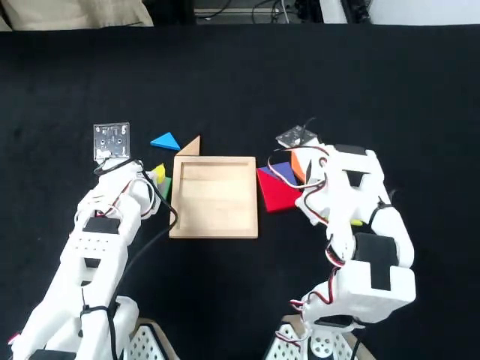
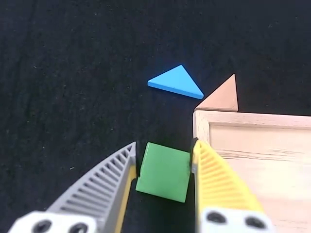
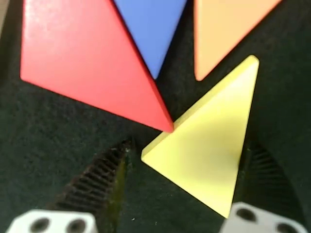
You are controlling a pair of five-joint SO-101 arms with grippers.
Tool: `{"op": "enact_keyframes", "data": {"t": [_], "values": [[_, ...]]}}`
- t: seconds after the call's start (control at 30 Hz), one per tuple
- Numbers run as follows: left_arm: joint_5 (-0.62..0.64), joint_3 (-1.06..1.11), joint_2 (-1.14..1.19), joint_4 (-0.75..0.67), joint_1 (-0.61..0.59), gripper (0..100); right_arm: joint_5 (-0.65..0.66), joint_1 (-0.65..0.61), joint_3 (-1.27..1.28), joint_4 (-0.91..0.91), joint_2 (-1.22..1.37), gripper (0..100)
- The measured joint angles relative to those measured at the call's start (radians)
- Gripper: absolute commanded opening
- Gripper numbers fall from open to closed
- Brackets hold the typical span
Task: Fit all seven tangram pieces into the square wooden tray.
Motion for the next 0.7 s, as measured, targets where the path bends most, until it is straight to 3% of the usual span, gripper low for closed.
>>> {"op": "enact_keyframes", "data": {"t": [0.23,0.7], "values": [[0.0,0.0,0.0,0.0,0.0,19,0.0,0.003,-0.026,-0.005,0.0,11.4],[0.0,0.0,0.0,0.0,0.0,19,0.0,0.005,-0.046,0.0,-0.005,10.3]]}}
